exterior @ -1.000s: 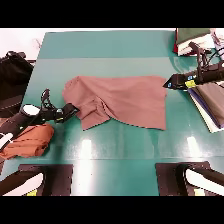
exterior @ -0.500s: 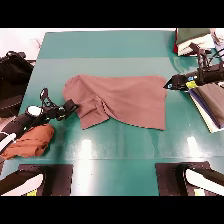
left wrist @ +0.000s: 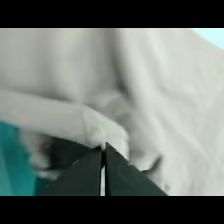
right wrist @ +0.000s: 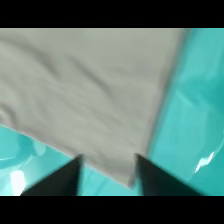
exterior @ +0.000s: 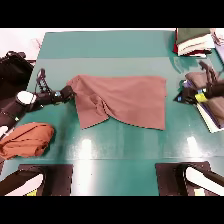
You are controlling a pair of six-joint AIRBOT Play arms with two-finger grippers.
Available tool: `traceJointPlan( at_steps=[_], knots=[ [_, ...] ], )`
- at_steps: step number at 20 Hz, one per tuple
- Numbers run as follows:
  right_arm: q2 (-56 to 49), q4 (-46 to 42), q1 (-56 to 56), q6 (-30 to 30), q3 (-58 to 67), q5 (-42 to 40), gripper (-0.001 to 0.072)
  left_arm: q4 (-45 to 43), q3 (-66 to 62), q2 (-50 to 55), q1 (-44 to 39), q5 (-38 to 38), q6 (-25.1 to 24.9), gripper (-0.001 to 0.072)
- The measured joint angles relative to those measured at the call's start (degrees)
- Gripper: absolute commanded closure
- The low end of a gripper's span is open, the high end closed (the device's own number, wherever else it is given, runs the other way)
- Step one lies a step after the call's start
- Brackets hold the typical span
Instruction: Fold the shirts.
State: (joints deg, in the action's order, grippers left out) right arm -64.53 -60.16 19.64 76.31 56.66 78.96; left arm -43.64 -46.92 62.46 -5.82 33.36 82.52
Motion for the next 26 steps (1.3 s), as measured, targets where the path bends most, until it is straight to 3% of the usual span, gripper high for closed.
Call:
traceJointPlan(
  at_steps=[5, 7, 10, 11, 12, 13, 15, 20, 26],
  knots=[
    [-2.08, 1.20, 8.70, -2.03, -14.64, -0.09, 0.0213, -6.36, -7.23, -0.48, 0.00, 6.88, -0.35, 0.0685],
    [-4.09, 4.04, 8.26, -3.32, -18.45, -1.53, 0.0215, -7.82, -8.15, -0.50, 0.00, 8.57, -0.39, 0.0684],
    [-6.86, 9.62, 4.37, -4.76, -20.76, -4.22, 0.0285, -9.25, -8.79, -0.52, 0.00, 10.43, -0.48, 0.0684],
    [-7.52, 10.69, 2.78, -5.01, -20.70, -4.83, 0.0350, -9.53, -8.90, -0.52, 0.00, 10.84, -0.48, 0.0684],
    [-8.17, 11.37, 0.98, -5.29, -20.31, -5.66, 0.0500, -9.79, -8.98, -0.52, 0.00, 11.17, -0.48, 0.0685],
    [-8.61, 11.45, -0.55, -5.42, -19.67, -6.69, 0.0591, -9.90, -9.05, -0.55, 0.02, 11.32, -0.48, 0.0685],
    [-8.41, 12.61, -3.65, -5.88, -17.66, -6.84, 0.0690, -10.16, -9.35, -0.94, 0.00, 11.87, -0.46, 0.0685],
    [-0.26, 13.11, -6.38, -6.69, -6.36, -6.38, 0.0690, -12.37, -17.14, -5.70, -0.02, 14.78, -0.46, 0.0685],
    [12.44, 13.53, -0.72, -6.88, 20.85, -5.20, 0.0690, -17.68, -46.12, -12.24, -0.02, 22.80, -0.42, 0.0685]
  ],
)
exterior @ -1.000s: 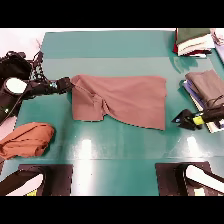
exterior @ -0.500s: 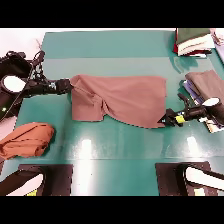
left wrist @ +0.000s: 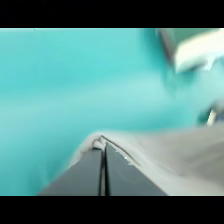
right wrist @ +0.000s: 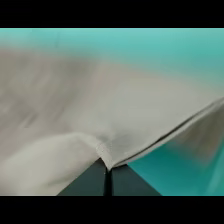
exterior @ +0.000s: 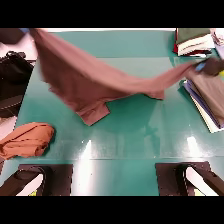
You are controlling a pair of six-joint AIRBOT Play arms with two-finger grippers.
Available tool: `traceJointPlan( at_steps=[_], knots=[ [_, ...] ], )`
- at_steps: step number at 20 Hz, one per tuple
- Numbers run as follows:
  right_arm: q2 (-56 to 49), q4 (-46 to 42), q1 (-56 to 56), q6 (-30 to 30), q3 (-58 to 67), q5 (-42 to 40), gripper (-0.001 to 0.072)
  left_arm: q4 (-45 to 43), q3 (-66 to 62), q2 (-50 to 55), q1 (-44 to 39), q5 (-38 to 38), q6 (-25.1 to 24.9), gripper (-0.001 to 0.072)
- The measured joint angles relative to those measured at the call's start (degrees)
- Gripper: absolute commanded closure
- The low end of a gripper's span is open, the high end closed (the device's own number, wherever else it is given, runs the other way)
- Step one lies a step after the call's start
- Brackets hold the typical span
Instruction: Fold the shirts.
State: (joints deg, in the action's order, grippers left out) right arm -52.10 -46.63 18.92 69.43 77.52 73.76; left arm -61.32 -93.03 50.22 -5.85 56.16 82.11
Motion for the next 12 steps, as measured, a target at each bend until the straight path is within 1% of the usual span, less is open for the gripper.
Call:
traceJointPlan(
  at_steps=[4, 6, 9, 12],
  knots=[
    [3.52, 0.04, 6.67, 0.92, 18.10, 0.57, 0.0691, -1.22, -20.87, -1.16, 0.00, 3.17, 1.18, 0.0687],
    [3.34, 0.13, 9.90, 2.08, 25.99, 2.08, 0.0691, -1.49, -27.85, -1.36, 0.00, 3.63, 2.34, 0.0687],
    [0.96, 0.17, 13.05, 4.02, 36.00, 5.51, 0.0691, -2.12, -32.79, -1.55, 0.00, 3.50, 3.56, 0.0687],
    [-1.90, 0.15, 14.19, 6.10, 39.32, 7.76, 0.0692, -4.57, -29.51, -1.07, 0.00, 4.59, 4.61, 0.0686]
  ],
)
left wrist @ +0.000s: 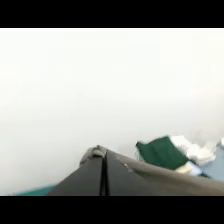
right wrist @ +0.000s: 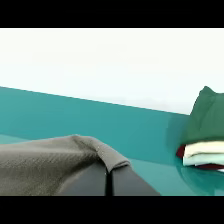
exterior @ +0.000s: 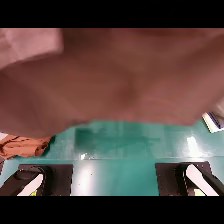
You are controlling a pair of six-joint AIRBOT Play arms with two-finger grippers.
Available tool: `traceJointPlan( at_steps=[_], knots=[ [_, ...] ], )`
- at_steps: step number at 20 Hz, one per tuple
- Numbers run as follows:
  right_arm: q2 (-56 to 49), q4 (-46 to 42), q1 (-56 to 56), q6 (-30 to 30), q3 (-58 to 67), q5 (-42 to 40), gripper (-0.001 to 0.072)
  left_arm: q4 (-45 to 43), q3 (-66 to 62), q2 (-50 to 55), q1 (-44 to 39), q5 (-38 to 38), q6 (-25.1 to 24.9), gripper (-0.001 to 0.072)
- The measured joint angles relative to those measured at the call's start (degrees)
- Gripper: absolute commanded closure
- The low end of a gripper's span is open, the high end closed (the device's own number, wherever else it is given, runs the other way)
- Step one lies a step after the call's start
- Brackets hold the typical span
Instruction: Fold the shirts.
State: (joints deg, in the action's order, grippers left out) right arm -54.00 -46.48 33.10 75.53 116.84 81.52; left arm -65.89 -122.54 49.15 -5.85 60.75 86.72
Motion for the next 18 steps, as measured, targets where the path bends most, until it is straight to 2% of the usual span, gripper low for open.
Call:
traceJointPlan(
  at_steps=[5, 11, 15, 18],
  knots=[
    [-7.50, -4.57, -5.57, 1.42, -9.44, 1.90, 0.0691, -2.73, 18.91, 6.67, 0.00, 2.38, 1.84, 0.0684],
    [-24.63, -16.90, -18.10, 2.99, -22.43, 1.36, 0.0692, -2.91, 30.71, 25.70, 0.02, 0.24, 2.82, 0.0685],
    [-36.72, -19.56, -20.85, 3.93, -19.19, -0.33, 0.0691, -1.84, 30.56, 37.16, 0.52, -2.99, 2.89, 0.0685],
    [-42.62, -20.04, -21.16, 4.33, -12.83, -0.68, 0.0691, 2.05, 29.53, 41.46, 2.82, -4.04, 2.64, 0.0685]
  ],
)
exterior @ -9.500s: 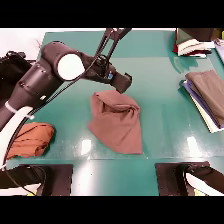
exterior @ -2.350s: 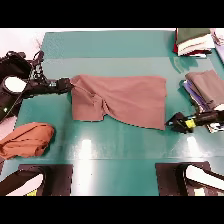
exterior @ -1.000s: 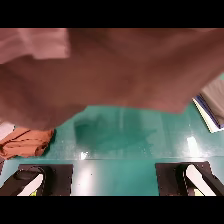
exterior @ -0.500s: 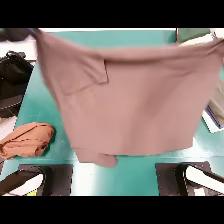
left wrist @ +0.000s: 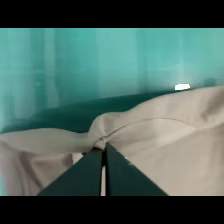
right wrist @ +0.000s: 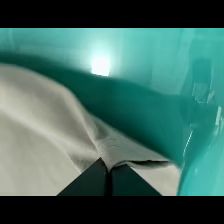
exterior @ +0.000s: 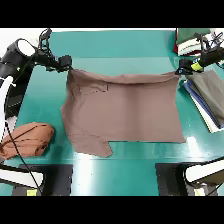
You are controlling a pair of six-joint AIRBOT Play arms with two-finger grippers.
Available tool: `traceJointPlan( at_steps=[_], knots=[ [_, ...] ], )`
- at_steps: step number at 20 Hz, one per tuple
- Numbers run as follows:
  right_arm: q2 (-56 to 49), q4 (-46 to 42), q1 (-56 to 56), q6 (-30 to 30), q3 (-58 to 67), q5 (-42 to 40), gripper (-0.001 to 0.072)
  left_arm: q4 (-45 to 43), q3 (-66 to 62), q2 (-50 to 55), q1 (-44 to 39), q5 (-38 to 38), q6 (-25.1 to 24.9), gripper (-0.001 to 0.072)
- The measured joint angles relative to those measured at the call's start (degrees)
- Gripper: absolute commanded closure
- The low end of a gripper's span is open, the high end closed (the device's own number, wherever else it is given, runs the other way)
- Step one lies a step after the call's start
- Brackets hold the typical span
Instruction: Fold the shirts.
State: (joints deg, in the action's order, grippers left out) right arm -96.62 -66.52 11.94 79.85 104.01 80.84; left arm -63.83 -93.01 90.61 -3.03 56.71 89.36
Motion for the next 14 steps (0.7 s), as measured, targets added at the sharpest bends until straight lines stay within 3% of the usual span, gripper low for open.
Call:
traceJointPlan(
  at_steps=[6, 13, 14],
  knots=[
    [-3.28, -0.70, 2.21, -0.26, 4.02, 4.61, 0.0691, 5.42, 0.13, 2.40, 3.52, 7.96, -6.16, 0.0684],
    [0.26, -1.18, 2.36, -1.31, -10.40, 4.55, 0.0691, 5.35, 9.86, 2.80, 4.04, 15.50, -8.48, 0.0680],
    [1.01, -1.14, 2.21, -1.36, -12.55, 3.50, 0.0670, 5.31, 11.13, 2.80, 4.00, 15.56, -8.55, 0.0487]
  ],
)
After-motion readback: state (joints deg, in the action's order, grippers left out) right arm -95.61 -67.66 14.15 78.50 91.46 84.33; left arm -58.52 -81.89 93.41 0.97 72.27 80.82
